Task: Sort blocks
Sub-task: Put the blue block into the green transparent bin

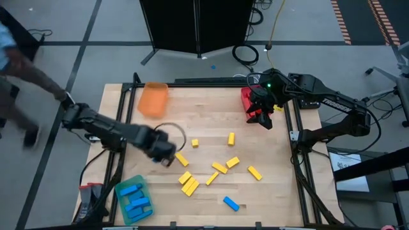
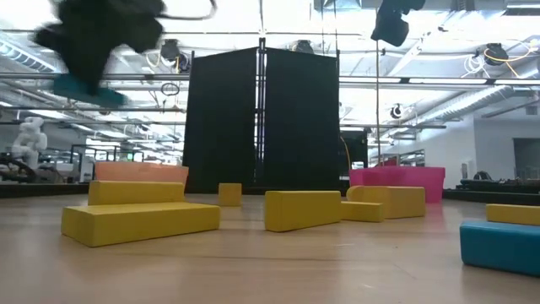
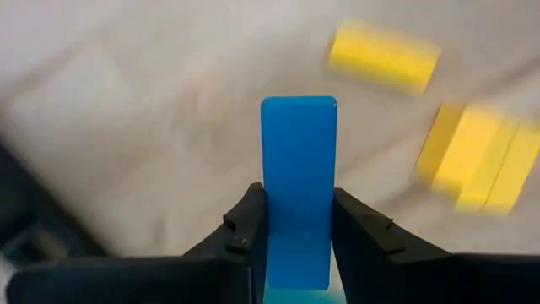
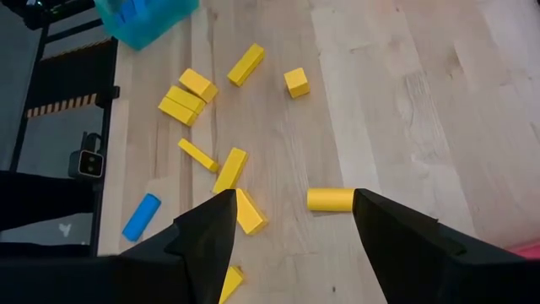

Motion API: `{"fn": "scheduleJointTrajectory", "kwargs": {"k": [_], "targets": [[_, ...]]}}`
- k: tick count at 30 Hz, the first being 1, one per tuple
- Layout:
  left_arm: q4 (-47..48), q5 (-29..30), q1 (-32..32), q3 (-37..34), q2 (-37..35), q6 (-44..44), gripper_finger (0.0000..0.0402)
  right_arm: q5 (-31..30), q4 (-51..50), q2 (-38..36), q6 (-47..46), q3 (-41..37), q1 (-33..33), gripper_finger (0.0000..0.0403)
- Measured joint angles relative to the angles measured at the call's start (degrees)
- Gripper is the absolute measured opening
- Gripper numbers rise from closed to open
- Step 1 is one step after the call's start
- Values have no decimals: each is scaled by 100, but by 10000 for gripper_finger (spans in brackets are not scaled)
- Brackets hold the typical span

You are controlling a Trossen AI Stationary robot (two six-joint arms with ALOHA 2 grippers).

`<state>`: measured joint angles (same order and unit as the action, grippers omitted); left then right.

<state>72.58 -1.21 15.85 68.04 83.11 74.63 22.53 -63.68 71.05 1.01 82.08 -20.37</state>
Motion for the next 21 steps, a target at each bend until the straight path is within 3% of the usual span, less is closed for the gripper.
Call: {"fn": "scheduleJointTrajectory", "kwargs": {"k": [5, 15, 21], "targets": [[357, -335, 1115, -1, -112, 927, 100, -1, 0, 0, 77, 0, -1, 235], [-276, -702, 2930, 0, -97, 3107, 100, -1, 24, 0, 141, 0, -1, 235], [-506, -589, 3645, 1, 120, 3389, 100, -2, 53, 0, 137, 0, 0, 235]]}}
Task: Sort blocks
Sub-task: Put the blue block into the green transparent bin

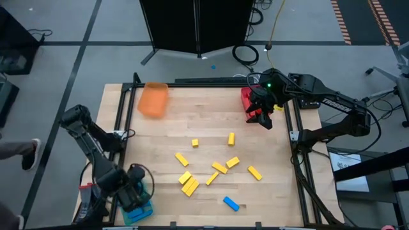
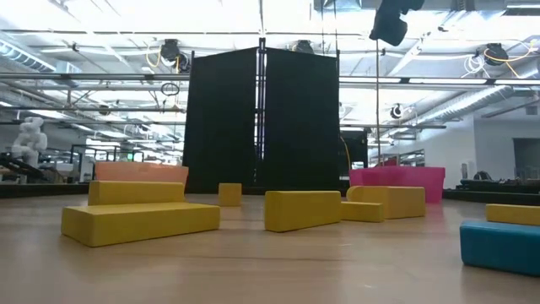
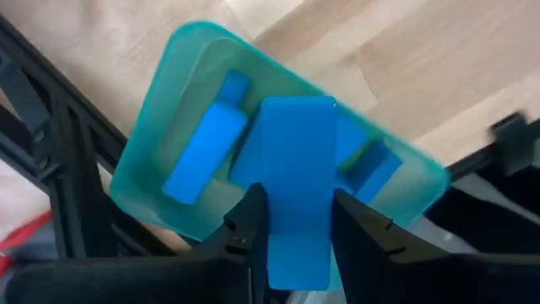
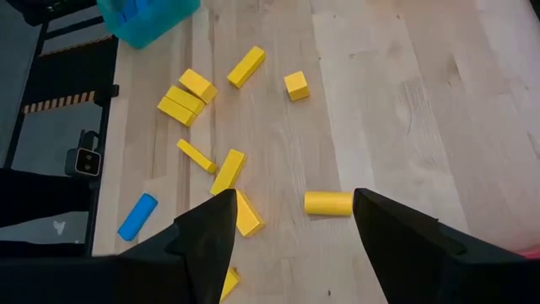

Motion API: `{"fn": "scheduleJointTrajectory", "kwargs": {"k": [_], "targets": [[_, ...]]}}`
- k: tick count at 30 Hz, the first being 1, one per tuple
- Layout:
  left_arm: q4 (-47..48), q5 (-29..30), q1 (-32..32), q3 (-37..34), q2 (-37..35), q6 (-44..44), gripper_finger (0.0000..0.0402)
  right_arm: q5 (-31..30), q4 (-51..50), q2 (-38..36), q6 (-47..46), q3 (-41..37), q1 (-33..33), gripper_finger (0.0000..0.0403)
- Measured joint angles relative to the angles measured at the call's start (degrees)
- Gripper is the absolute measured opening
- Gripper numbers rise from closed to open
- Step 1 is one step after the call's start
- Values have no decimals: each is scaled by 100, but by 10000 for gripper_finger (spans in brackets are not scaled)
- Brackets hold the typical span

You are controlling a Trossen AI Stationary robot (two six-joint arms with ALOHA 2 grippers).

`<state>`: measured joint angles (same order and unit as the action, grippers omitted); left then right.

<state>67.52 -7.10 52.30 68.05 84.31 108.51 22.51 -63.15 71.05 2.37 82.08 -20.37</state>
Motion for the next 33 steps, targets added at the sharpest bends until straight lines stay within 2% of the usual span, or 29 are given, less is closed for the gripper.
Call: {"fn": "scheduleJointTrajectory", "kwargs": {"k": [9, 20, 27, 33], "targets": [[-24, 44, 598, -187, 461, -364, 100, -1, 130, 2, -15, 0, -1, 235], [-787, 3, 783, -186, 952, -885, 103, -1, 128, 2, -17, 0, -1, 235], [-358, -19, 777, -186, 986, -792, 208, -1, 170, 2, -13, 0, -1, 235], [-315, -154, 711, -184, 986, -730, 233, -1, 167, 2, -15, 0, 0, 235]]}}
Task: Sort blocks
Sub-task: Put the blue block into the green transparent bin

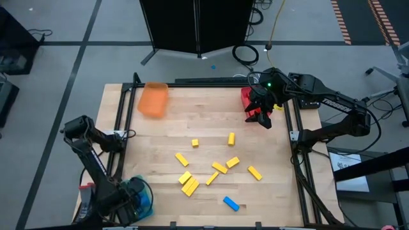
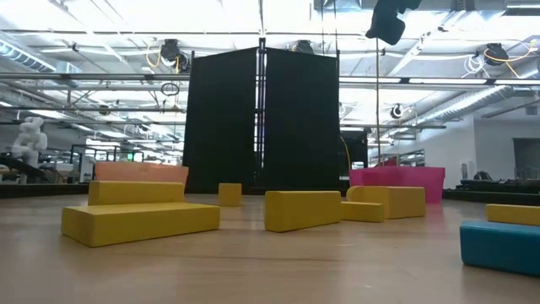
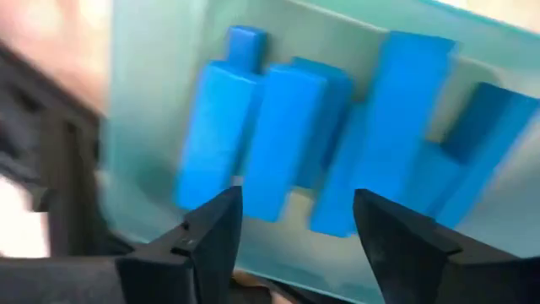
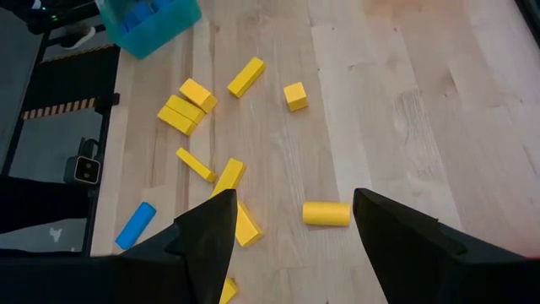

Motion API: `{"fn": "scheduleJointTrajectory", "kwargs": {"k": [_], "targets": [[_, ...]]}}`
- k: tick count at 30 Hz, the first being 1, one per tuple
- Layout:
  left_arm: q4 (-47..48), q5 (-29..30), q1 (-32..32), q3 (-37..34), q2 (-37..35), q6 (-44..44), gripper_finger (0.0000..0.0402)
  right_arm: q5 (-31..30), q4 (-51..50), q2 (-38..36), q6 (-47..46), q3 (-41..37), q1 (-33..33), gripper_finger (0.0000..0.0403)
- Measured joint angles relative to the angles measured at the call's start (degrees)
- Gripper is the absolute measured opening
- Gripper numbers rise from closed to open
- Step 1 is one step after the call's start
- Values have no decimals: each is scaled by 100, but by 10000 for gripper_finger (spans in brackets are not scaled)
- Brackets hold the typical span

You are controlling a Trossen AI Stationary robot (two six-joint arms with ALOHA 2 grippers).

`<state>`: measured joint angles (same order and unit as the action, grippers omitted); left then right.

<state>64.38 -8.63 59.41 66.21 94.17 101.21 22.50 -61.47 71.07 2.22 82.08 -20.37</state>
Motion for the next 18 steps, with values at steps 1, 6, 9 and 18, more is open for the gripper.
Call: {"fn": "scheduleJointTrajectory", "kwargs": {"k": [1, 6, 9, 18], "targets": [[-77, 2, -31, 31, 0, -35, 233, 0, -2, 0, 0, 0, 1, 235], [-105, 341, -399, 521, 0, -612, 221, 1, -2, 0, 9, 0, 1, 235], [-58, 847, -714, 960, -7, -1218, 212, 0, 5, 0, 35, 0, 0, 235], [-55, 2258, -1864, 1800, -11, -2638, 205, -95, 181, 122, -543, -297, 197, 235]]}}
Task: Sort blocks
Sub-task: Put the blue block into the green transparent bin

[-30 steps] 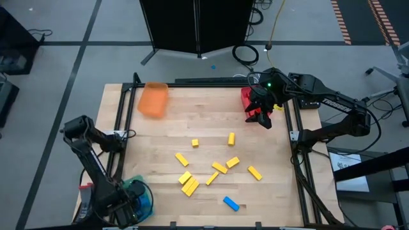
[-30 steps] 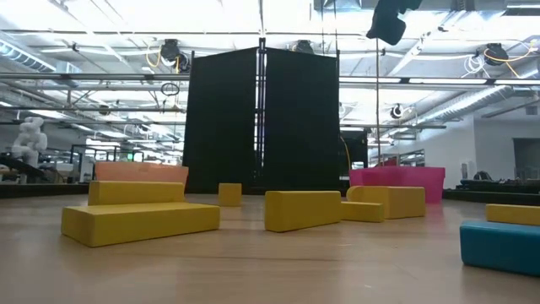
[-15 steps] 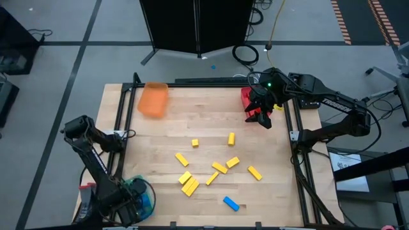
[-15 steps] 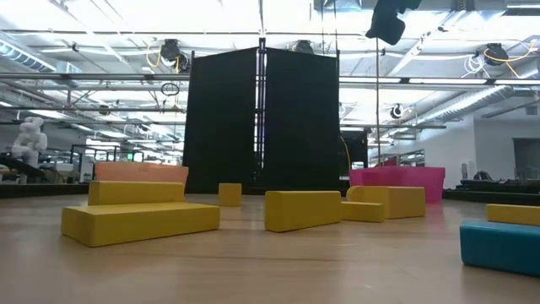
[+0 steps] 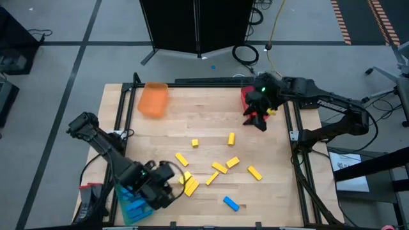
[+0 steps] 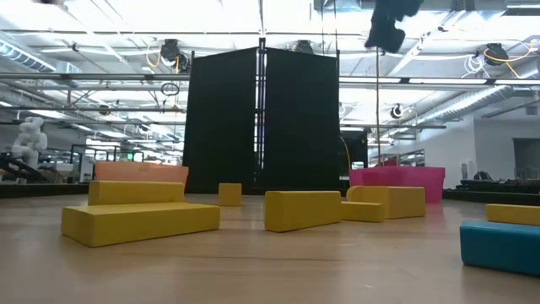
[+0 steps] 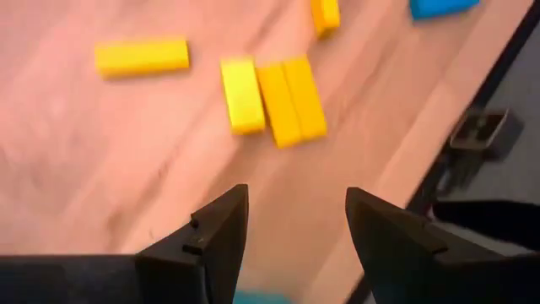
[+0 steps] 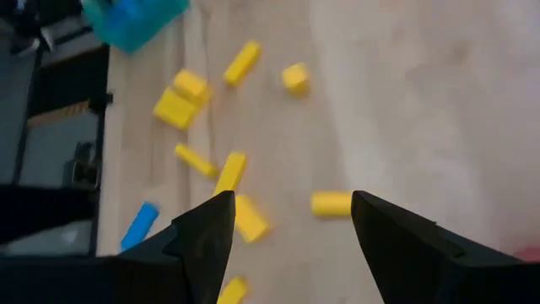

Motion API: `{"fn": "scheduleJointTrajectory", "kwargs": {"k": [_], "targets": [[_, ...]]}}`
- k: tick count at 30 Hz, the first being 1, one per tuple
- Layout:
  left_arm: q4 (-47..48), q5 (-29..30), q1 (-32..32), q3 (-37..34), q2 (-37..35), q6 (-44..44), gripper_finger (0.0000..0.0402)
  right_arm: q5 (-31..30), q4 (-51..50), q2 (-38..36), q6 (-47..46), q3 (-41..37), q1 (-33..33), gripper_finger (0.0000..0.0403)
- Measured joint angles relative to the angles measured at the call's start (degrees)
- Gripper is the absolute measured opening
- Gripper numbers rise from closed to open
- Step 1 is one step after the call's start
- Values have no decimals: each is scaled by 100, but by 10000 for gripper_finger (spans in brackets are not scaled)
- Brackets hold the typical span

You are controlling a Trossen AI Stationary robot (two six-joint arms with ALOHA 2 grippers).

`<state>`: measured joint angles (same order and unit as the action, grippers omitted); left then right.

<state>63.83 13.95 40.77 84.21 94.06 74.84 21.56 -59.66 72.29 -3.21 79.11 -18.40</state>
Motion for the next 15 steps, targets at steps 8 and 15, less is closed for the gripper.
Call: {"fn": "scheduleJointTrajectory", "kwargs": {"k": [8, 15], "targets": [[176, 185, -434, 93, -1, -810, 205, 1025, 1487, 5, -1145, -1761, 1104, 235], [1481, 274, -781, 93, -176, -822, 205, 978, 4551, 232, -3082, -3341, 2410, 235]]}}
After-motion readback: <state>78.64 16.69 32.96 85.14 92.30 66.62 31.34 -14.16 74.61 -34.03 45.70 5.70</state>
